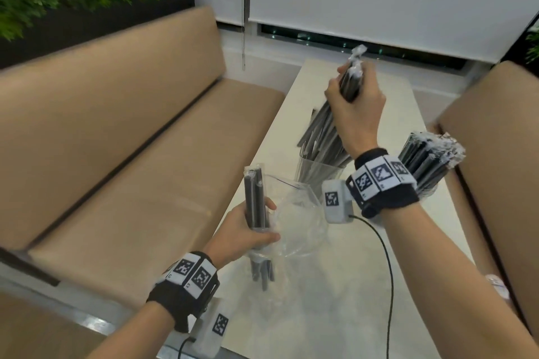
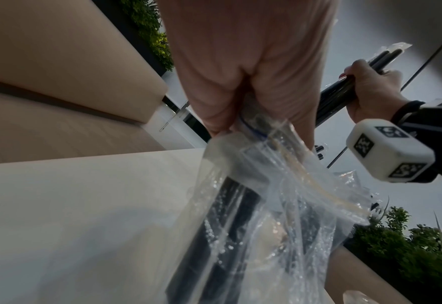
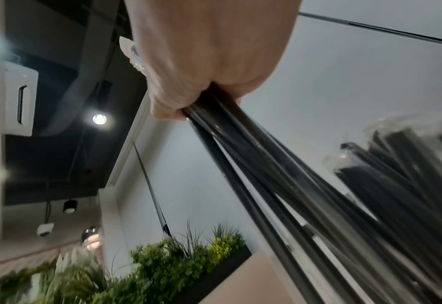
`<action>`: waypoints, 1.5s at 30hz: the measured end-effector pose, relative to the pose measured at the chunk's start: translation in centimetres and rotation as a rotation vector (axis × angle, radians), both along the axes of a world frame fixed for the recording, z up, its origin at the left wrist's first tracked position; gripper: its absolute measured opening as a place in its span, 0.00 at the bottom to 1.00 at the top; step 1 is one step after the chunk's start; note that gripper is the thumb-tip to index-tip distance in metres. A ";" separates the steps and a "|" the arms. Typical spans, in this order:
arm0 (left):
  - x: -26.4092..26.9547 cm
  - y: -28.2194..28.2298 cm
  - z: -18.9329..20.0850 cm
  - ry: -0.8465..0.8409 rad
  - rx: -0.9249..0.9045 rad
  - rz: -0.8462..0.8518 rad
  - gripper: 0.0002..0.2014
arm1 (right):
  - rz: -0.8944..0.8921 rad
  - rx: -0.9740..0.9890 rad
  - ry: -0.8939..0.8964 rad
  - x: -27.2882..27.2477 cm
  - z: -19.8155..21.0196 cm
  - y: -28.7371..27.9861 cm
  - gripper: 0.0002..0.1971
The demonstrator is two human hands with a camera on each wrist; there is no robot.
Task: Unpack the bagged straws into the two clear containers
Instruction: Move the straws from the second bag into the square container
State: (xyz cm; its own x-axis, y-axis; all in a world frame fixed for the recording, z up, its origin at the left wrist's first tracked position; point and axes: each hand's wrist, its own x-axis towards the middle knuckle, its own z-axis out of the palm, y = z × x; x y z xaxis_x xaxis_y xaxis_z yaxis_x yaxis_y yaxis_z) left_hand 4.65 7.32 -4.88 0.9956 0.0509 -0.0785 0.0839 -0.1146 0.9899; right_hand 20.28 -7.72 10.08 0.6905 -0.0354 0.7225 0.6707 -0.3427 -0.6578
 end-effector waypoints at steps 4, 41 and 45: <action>-0.1 0.2 0.0 0.002 -0.008 0.010 0.21 | -0.056 0.000 -0.057 -0.5 -1.1 0.4 0.11; 0.7 -3.9 4.0 -0.054 0.036 -0.010 0.35 | 0.370 -0.173 0.427 -9.6 -9.4 1.9 0.09; -0.2 -3.0 2.7 0.037 0.073 -0.023 0.34 | 0.295 0.016 0.337 -7.8 -6.2 0.0 0.06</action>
